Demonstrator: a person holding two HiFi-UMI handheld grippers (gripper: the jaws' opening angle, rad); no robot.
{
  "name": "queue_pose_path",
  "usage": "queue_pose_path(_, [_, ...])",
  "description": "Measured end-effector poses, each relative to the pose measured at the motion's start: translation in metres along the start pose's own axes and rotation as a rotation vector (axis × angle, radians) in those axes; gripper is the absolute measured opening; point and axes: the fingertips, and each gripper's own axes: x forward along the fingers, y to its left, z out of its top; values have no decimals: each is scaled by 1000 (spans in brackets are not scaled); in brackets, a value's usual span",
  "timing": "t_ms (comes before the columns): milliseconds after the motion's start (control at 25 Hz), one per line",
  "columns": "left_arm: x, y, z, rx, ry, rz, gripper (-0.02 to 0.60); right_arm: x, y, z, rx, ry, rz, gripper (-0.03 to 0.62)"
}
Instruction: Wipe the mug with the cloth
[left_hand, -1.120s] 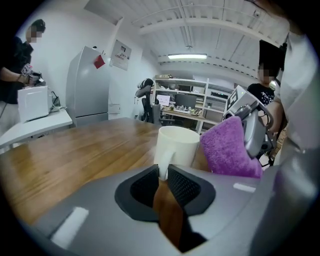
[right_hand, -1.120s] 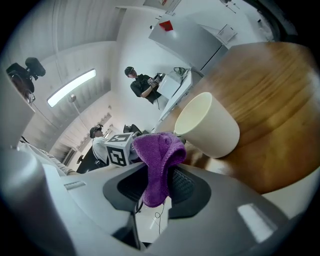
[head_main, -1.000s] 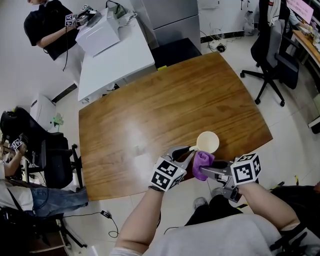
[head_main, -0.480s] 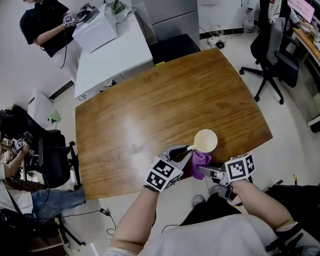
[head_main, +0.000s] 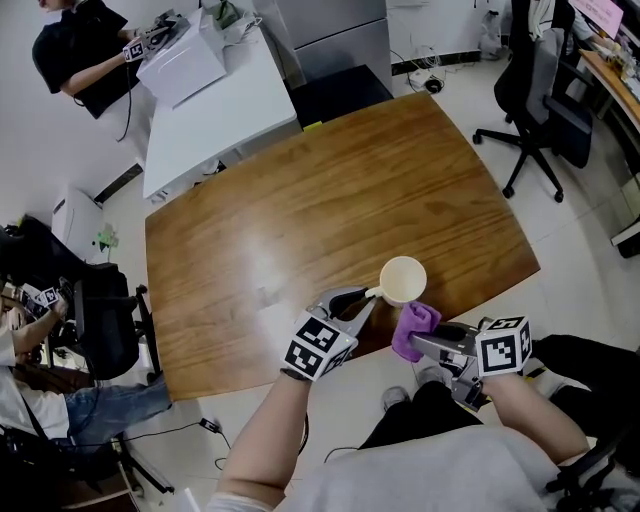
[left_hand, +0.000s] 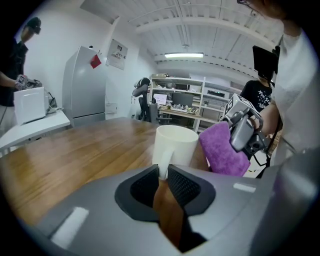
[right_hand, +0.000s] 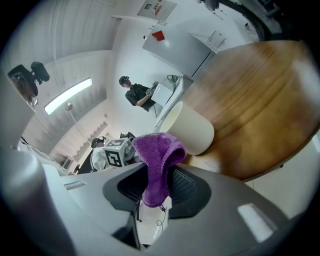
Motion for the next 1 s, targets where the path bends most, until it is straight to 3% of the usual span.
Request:
queue_pose_path(160, [0, 0, 1, 2, 3, 0, 54, -13, -2, 14, 15, -61, 8, 115])
queue_pose_path(400, [1, 1, 3, 14, 8, -11, 52, -8, -25, 11, 43, -41, -8, 115])
queue_pose_path(680, [3, -1, 2, 36, 21, -17, 54, -4, -49, 0, 181, -1, -38, 115])
queue_pose_path(1000, [-2, 1, -3, 49, 21, -27, 54, -37, -49, 30, 118, -53, -63, 115])
